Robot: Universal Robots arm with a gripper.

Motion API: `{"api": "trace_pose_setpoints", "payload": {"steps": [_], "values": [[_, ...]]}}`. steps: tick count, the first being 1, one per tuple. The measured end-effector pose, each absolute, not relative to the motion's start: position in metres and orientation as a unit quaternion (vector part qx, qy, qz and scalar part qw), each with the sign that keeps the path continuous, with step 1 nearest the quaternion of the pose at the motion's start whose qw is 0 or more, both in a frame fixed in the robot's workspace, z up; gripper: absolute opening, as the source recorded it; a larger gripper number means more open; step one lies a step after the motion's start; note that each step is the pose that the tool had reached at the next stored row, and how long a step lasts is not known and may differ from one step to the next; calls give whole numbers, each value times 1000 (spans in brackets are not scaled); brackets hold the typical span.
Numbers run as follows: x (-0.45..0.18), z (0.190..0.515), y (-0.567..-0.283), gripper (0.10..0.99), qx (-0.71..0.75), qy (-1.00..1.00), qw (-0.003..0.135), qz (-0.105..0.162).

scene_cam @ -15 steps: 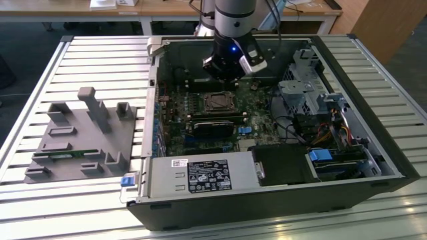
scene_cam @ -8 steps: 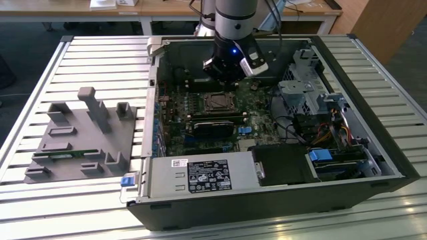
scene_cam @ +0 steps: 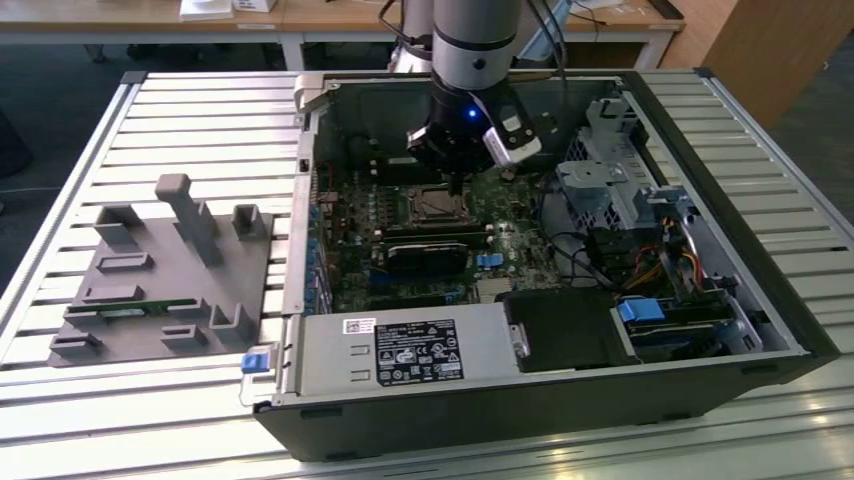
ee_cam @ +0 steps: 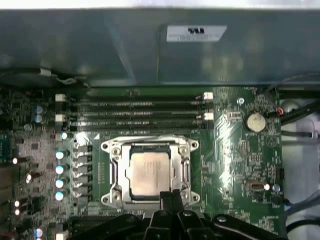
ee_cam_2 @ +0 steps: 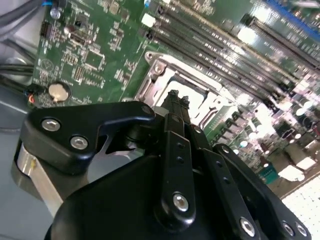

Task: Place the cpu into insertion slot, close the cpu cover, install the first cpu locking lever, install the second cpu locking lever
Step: 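Install the second cpu locking lever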

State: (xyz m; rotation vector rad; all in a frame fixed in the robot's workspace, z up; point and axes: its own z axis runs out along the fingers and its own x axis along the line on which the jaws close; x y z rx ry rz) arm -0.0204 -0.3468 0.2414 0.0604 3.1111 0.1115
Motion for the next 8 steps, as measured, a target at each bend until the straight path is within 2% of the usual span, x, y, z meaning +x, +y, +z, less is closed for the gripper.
{"api": "trace_pose_setpoints", "payload": {"steps": [8], "values": [[-20, 239, -354, 106, 19, 999, 10, 38]]}}
